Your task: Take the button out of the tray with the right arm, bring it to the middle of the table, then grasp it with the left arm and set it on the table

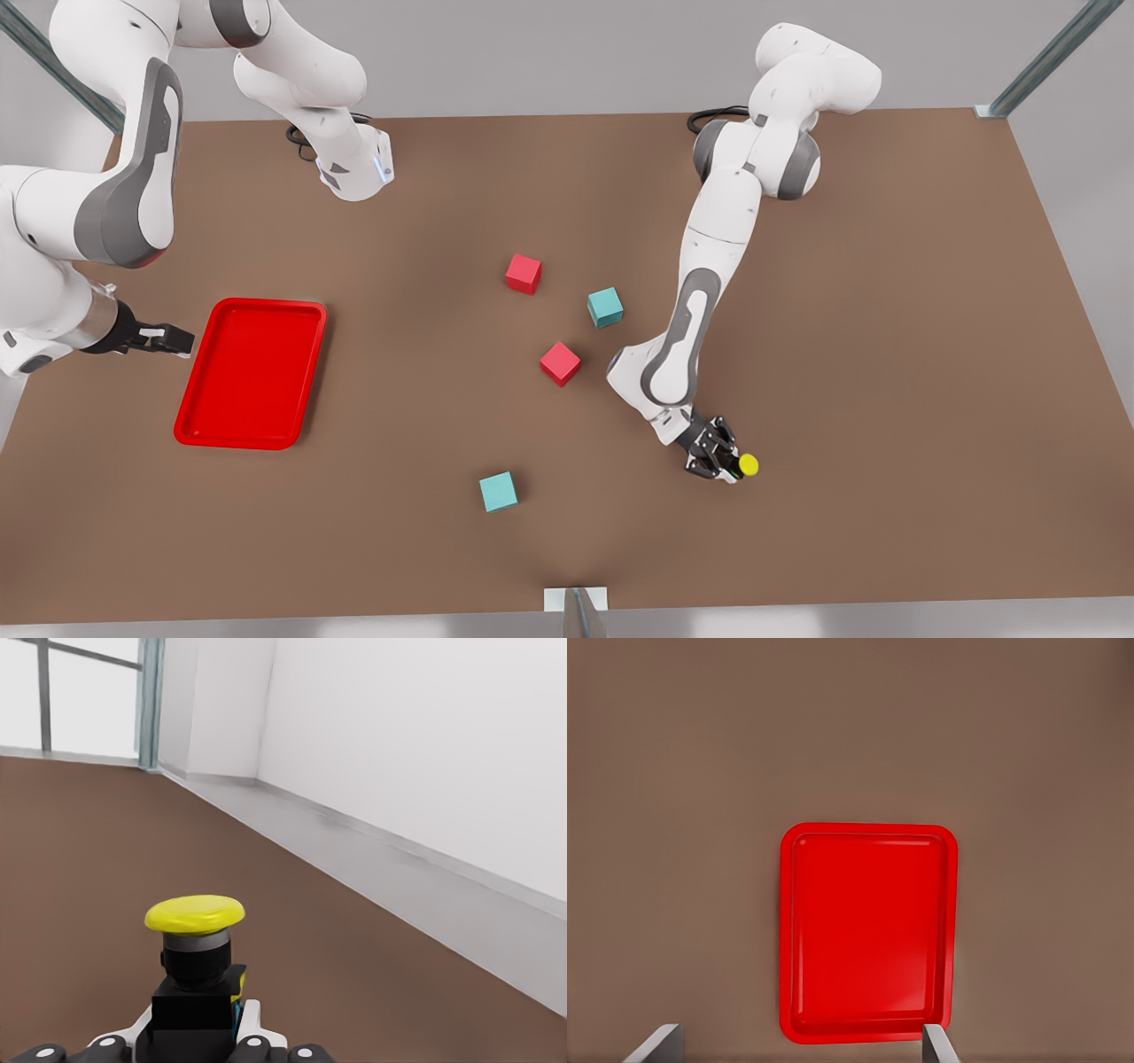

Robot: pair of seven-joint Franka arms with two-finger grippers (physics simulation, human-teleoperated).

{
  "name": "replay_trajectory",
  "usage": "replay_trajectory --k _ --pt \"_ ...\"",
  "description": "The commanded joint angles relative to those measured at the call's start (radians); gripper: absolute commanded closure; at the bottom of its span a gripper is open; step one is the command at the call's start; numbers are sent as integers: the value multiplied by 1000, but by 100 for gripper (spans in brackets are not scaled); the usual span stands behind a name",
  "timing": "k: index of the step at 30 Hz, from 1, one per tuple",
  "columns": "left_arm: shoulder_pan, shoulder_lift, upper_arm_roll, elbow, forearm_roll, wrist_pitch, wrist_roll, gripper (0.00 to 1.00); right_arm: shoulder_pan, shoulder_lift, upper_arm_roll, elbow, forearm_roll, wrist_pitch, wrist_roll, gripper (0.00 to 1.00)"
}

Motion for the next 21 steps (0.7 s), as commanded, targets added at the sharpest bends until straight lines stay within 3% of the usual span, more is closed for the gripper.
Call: replay_trajectory --k 1,3,4,9,17,21 --pt "-1 -1 2 -1 7 -11 -57 41 0 -1 0 0 1 0 0 0" --pt "-1 -1 2 -2 8 -12 -57 3 0 -1 0 0 1 0 0 0" --pt "-4 -1 0 -2 15 -20 -57 0 -1 0 0 0 1 0 0 0" --pt "-10 -34 0 -28 13 -28 -10 0 2 10 0 5 -1 0 0 0" --pt "-2 -278 -24 -137 -24 -49 306 0 2 10 3 10 1 0 0 0" --pt "4 -456 -43 -133 -510 -38 821 0 0 11 3 10 2 0 0 0"
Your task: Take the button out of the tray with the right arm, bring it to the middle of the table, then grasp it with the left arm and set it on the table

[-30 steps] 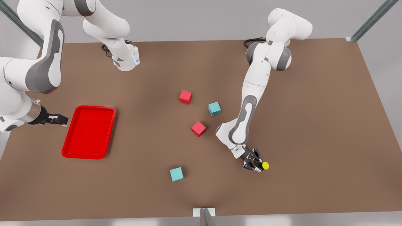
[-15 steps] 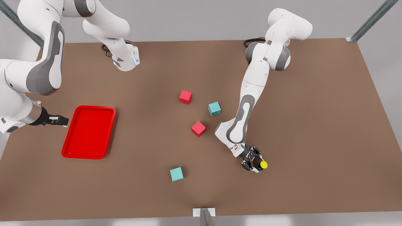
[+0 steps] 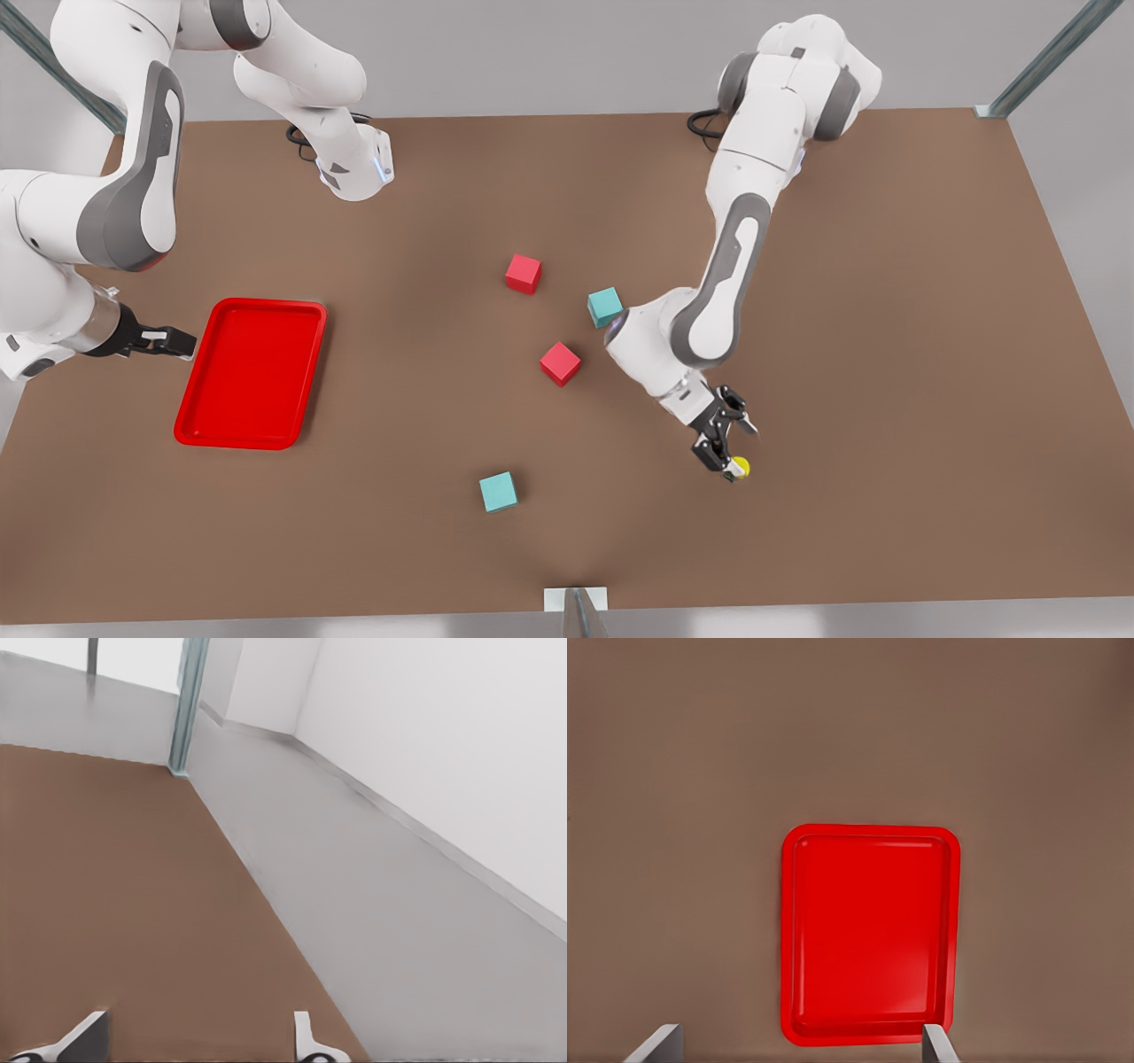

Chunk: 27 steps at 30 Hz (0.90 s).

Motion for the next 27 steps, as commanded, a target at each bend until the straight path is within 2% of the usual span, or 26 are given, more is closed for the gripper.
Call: replay_trajectory --k 1,3,5,7,9,11,13,14,16,27 --pt "15 -80 -6 -3 -385 -6 793 0 0 -1 0 0 2 0 0 0" --pt "62 -163 -9 -6 -685 -39 1107 0 -2 -1 0 0 2 0 0 0" --pt "174 -214 -13 11 -1004 -180 1671 0 0 1 0 0 0 1 0 0" --pt "262 -270 -13 19 -1156 -361 2190 0 2 1 0 0 2 1 0 0" --pt "409 -335 -12 29 -1276 -559 2416 0 -2 -2 0 2 -3 18 1 0" --pt "479 -436 -10 34 -1278 -723 2416 0 -11 -22 0 2 9 67 0 0" --pt "521 -580 -6 19 -1252 -766 2500 0 2 -21 1 2 11 60 0 0" --pt "507 -658 -19 -26 -1161 -741 2500 0 2 -21 0 2 11 60 0 0" --pt "521 -839 -99 -307 -1092 -487 2499 0 0 -19 1 2 11 61 0 0" --pt "507 -652 -107 -166 -1078 -444 2454 0 0 1 1 2 13 89 0 0"
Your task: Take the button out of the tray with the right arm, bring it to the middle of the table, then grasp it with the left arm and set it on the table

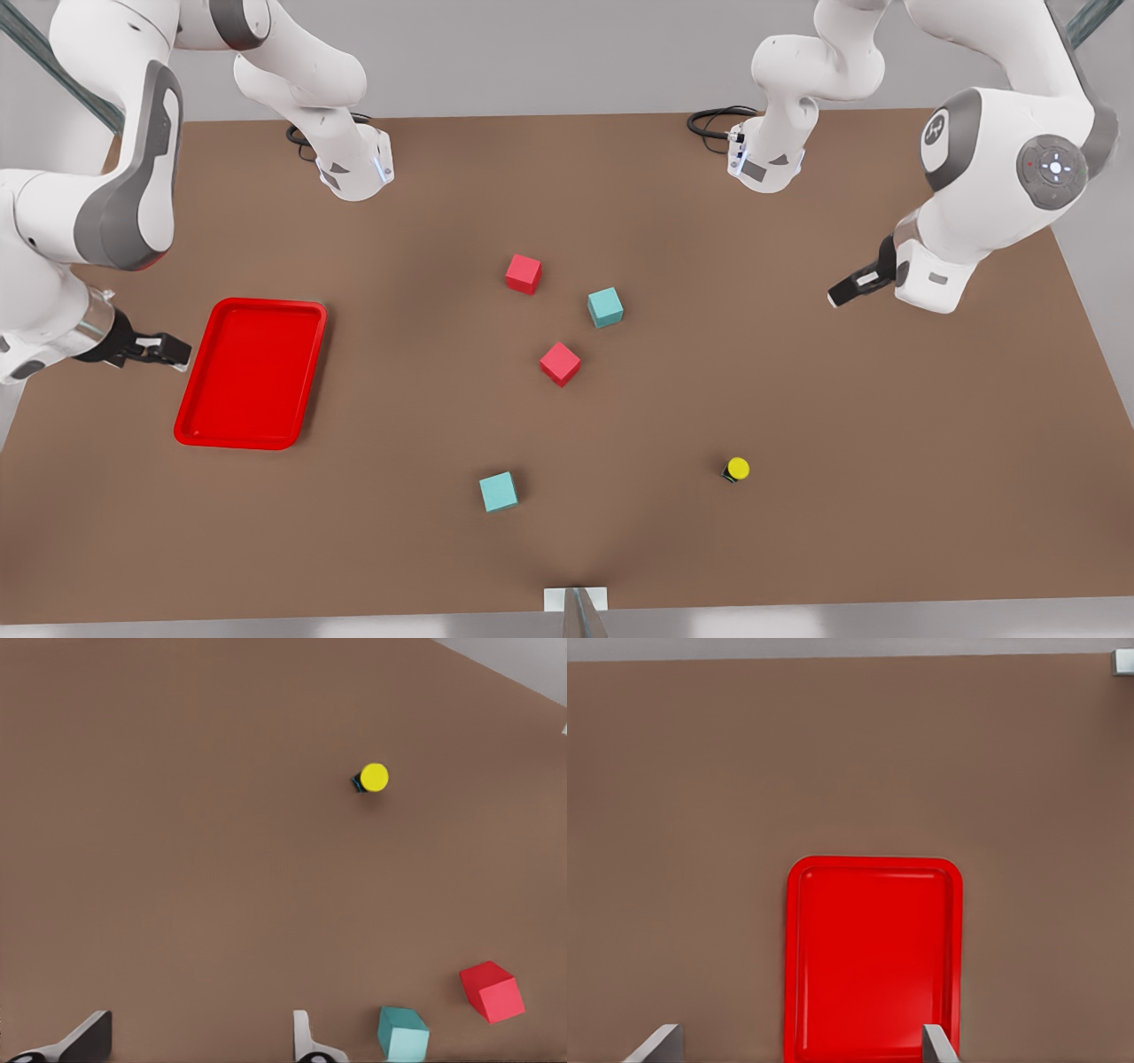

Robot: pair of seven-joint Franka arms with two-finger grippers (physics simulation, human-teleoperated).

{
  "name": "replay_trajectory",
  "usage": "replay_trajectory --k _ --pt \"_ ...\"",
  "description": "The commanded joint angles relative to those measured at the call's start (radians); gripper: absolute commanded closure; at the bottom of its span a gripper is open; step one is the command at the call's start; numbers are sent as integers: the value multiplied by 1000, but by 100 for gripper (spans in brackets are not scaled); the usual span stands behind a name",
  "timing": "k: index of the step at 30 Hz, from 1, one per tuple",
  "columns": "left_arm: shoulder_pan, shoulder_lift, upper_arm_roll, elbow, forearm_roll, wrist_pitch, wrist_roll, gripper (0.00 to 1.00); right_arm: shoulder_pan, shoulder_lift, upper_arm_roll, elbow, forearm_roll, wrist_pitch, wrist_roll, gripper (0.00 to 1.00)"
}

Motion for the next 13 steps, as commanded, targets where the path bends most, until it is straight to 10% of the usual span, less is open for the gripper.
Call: replay_trajectory --k 1,13 --pt "53 0 -3 5 6 10 599 0 -2 2 1 0 1 14 0 0" --pt "44 78 -45 68 17 24 540 0 -2 3 -1 2 1 14 0 0"
